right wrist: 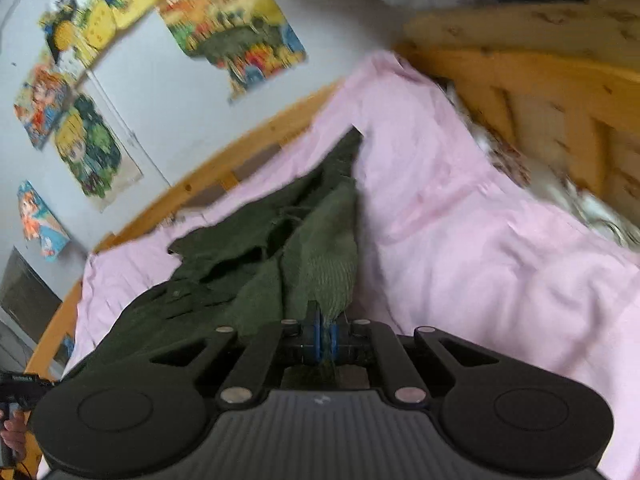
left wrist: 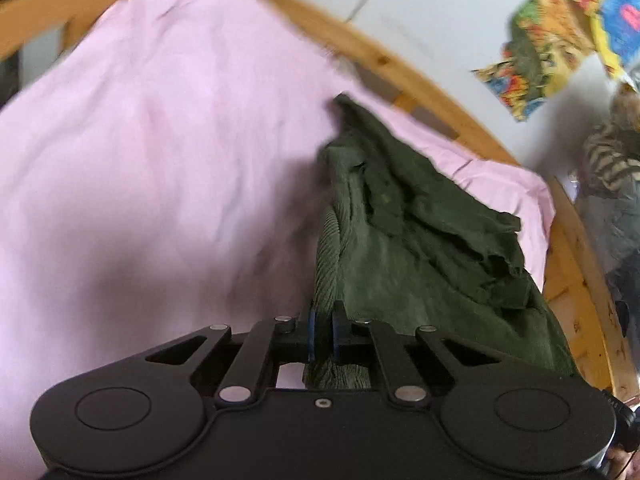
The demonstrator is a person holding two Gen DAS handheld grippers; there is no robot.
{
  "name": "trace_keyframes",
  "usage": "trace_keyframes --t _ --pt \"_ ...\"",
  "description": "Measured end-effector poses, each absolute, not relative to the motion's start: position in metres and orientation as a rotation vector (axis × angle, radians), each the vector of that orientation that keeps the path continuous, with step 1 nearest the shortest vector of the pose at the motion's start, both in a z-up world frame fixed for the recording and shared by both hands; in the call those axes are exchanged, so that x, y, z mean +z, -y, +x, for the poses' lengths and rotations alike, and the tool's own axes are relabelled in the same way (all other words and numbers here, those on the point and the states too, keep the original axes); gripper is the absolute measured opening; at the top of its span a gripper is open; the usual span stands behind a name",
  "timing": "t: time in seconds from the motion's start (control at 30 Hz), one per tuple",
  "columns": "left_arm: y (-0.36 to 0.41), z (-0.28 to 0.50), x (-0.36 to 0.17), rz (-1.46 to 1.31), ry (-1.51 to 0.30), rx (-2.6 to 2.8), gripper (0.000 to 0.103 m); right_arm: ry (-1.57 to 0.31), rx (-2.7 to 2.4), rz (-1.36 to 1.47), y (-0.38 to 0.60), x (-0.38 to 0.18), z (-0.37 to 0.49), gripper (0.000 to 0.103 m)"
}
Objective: Fold large clothes
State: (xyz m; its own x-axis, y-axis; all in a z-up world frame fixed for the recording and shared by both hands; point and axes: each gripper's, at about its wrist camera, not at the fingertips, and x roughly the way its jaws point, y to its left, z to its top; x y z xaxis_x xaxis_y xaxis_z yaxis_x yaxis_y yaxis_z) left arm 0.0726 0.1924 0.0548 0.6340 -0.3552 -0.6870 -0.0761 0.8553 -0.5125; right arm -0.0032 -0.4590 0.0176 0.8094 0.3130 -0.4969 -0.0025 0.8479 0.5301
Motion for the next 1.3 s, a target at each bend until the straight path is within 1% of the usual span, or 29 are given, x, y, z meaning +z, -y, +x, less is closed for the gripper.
trace_keyframes --t 0.17,0.23,0.27,0.3,0.33,0.37,0.43,0.47,0.5,0.57,0.63,0.67,0.7,0.73,0.77,0.8,0.83,0.93,1.07,1.1,1.13,1.2,1.23,1.27,1.3 --pt "-0.196 0.039 -0.027 -0.589 -1.010 -0.168 0.008 -0.822 0.160 0.365 0.450 -0.025 -0.005 0.007" --pt "-0.193 0.038 -0.047 -0.584 -1.032 -0.163 0.011 -0.864 0.125 0.284 0.438 -0.030 -0.001 0.015" --pt "-0.190 0.040 -0.049 -0.553 -1.035 -0.147 0.014 -0.851 0.113 0.245 0.434 -0.027 0.001 0.024" --pt "-0.187 0.043 -0.048 -0.513 -1.028 -0.146 0.020 -0.820 0.107 0.202 0.430 -0.021 0.003 0.046" --pt "-0.183 0.047 -0.043 -0.445 -1.016 -0.157 0.026 -0.789 0.103 0.152 0.424 -0.015 0.008 0.056" --pt "-0.178 0.051 -0.034 -0.347 -0.988 -0.158 0.032 -0.761 0.092 0.102 0.417 -0.009 0.015 0.063" --pt "-0.166 0.064 -0.018 -0.171 -0.916 -0.147 0.069 -0.711 0.081 0.017 0.403 -0.005 0.033 0.063" --pt "-0.160 0.072 -0.012 -0.118 -0.887 -0.145 0.074 -0.696 0.086 -0.002 0.399 -0.007 0.041 0.063" --pt "-0.152 0.083 -0.009 -0.074 -0.861 -0.150 0.075 -0.687 0.093 -0.007 0.392 -0.011 0.055 0.063" --pt "-0.132 0.114 -0.010 0.007 -0.832 -0.173 0.075 -0.694 0.091 -0.003 0.390 -0.028 0.083 0.063" --pt "-0.112 0.149 -0.021 0.053 -0.841 -0.142 0.075 -0.696 0.035 0.004 0.387 -0.048 0.109 0.062" --pt "-0.105 0.166 -0.027 0.056 -0.855 -0.126 0.075 -0.698 0.018 0.031 0.388 -0.057 0.121 0.055" --pt "-0.099 0.180 -0.036 0.051 -0.878 -0.113 0.069 -0.704 0.028 0.067 0.399 -0.066 0.123 0.025" --pt "-0.098 0.192 -0.044 0.037 -0.914 -0.116 0.046 -0.715 0.045 0.115 0.407 -0.074 0.125 0.008" --pt "-0.097 0.201 -0.052 0.015 -0.956 -0.141 0.028 -0.717 0.046 0.150 0.411 -0.077 0.126 0.006" --pt "-0.098 0.202 -0.055 -0.016 -0.973 -0.167 0.014 -0.697 0.042 0.173 0.417 -0.078 0.120 0.005" --pt "-0.101 0.200 -0.051 -0.048 -0.952 -0.143 0.012 -0.667 0.042 0.201 0.425 -0.075 0.113 0.005" --pt "-0.111 0.184 -0.042 -0.131 -0.895 -0.124 0.011 -0.626 0.040 0.278 0.442 -0.070 0.100 0.004" --pt "-0.123 0.185 -0.056 -0.194 -0.927 -0.098 0.013 -0.695 0.043 0.330 0.450 -0.088 0.108 0.005" --pt "-0.123 0.186 -0.057 -0.201 -0.930 -0.096 0.017 -0.690 0.049 0.360 0.453 -0.089 0.106 0.009" --pt "-0.124 0.185 -0.056 -0.211 -0.925 -0.085 0.024 -0.684 0.051 0.365 0.453 -0.085 0.103 0.013" --pt "-0.127 0.175 -0.051 -0.245 -0.924 -0.086 0.029 -0.685 0.065 0.338 0.450 -0.075 0.094 0.035" --pt "-0.129 0.167 -0.048 -0.255 -0.930 -0.110 0.040 -0.698 0.092 0.322 0.448 -0.071 0.088 0.043" --pt "-0.130 0.158 -0.045 -0.247 -0.937 -0.137 0.046 -0.726 0.127 0.317 0.447 -0.066 0.080 0.052" --pt "-0.131 0.146 -0.042 -0.224 -0.933 -0.154 0.055 -0.751 0.152 0.315 0.445 -0.063 0.073 0.053"
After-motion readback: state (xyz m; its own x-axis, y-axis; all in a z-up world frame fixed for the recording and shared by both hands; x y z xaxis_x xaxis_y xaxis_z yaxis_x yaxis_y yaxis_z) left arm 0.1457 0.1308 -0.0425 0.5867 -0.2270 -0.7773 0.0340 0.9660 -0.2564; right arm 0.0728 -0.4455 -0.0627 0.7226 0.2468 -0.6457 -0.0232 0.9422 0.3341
